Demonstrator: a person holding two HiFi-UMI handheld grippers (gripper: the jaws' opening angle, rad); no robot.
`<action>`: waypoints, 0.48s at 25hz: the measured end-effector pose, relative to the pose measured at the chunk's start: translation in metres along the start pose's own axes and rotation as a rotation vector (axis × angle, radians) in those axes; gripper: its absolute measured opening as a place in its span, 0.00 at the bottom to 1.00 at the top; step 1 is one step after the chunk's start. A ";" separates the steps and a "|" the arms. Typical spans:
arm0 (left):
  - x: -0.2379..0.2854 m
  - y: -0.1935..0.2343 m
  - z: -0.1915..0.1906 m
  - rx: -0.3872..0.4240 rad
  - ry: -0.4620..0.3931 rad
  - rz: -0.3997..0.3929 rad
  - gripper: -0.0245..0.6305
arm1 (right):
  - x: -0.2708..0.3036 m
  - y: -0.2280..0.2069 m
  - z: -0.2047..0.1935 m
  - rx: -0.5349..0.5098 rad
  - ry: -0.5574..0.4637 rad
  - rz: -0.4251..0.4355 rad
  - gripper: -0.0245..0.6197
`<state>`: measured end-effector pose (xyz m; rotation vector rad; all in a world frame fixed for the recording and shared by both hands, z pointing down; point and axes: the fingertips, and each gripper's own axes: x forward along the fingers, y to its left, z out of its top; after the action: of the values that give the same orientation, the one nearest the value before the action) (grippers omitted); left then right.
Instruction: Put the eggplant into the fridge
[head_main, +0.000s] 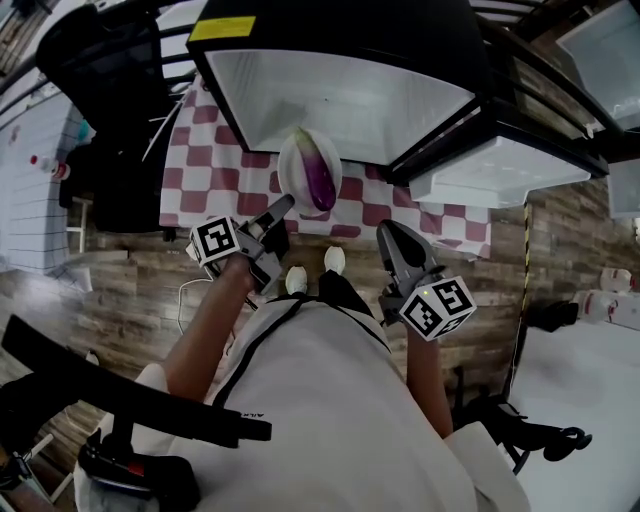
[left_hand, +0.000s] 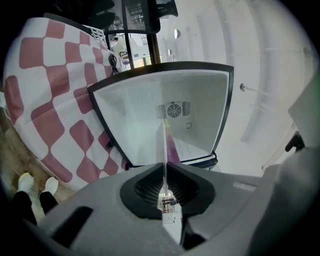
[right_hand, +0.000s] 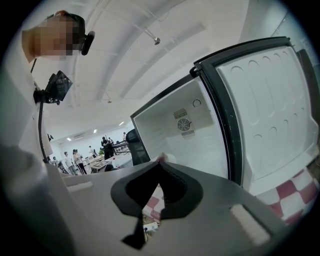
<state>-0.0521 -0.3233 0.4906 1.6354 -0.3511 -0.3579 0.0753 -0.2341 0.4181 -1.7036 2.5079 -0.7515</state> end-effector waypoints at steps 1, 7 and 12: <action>0.004 0.002 0.000 0.002 0.000 0.005 0.08 | 0.001 -0.004 0.001 0.001 0.002 0.001 0.05; 0.035 0.005 0.002 -0.018 0.019 -0.013 0.08 | 0.012 -0.031 0.004 -0.013 0.032 0.006 0.05; 0.067 0.021 0.006 -0.043 0.036 -0.012 0.08 | 0.016 -0.053 0.008 -0.008 0.054 0.008 0.05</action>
<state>0.0049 -0.3593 0.5094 1.6007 -0.3048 -0.3422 0.1168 -0.2664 0.4362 -1.6980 2.5548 -0.7983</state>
